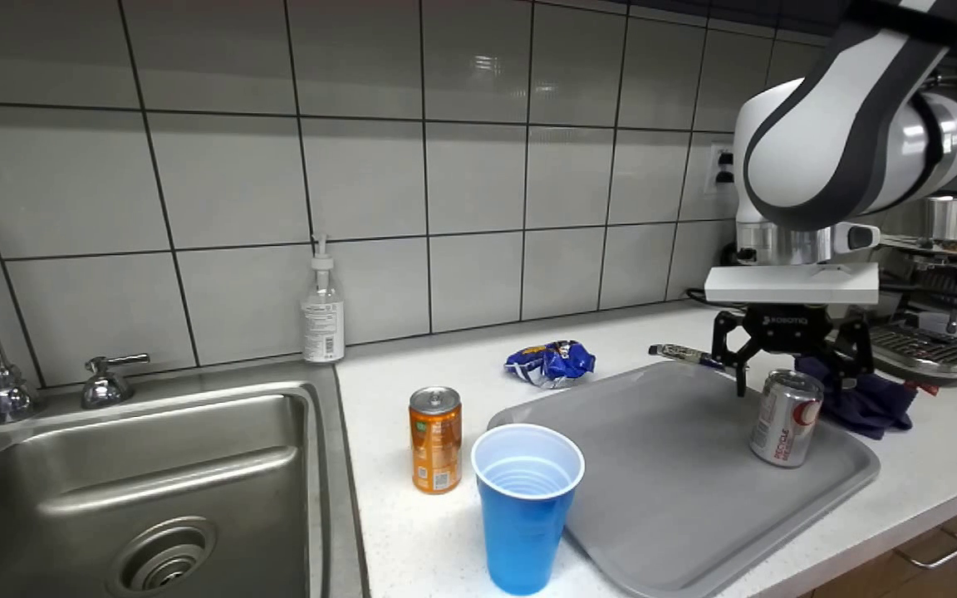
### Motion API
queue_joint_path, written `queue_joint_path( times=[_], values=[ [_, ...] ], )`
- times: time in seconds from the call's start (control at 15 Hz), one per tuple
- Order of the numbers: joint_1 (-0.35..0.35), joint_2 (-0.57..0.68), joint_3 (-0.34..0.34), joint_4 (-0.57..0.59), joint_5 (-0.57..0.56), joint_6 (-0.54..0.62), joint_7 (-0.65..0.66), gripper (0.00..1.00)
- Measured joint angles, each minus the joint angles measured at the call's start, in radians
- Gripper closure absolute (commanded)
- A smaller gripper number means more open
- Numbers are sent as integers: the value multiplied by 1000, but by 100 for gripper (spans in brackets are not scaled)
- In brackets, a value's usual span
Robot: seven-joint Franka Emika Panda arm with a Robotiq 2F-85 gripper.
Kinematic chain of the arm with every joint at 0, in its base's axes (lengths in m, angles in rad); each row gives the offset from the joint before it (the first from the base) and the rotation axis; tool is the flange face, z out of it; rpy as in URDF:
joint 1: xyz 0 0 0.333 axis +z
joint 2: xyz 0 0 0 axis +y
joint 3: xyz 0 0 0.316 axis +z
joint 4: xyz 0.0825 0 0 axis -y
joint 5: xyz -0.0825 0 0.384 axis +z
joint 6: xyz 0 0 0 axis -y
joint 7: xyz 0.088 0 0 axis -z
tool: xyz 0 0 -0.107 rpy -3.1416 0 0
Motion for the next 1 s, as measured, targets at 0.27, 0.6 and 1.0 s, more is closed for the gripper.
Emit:
queue_joint_path(
  times=[0.27, 0.6, 1.0],
  values=[
    [0, 2, -4, 1, 0, 0, 0, 26],
    [1, 2, -6, 1, 0, 2, 0, 58],
    [4, 2, -7, 7, 0, 5, 0, 59]
  ],
)
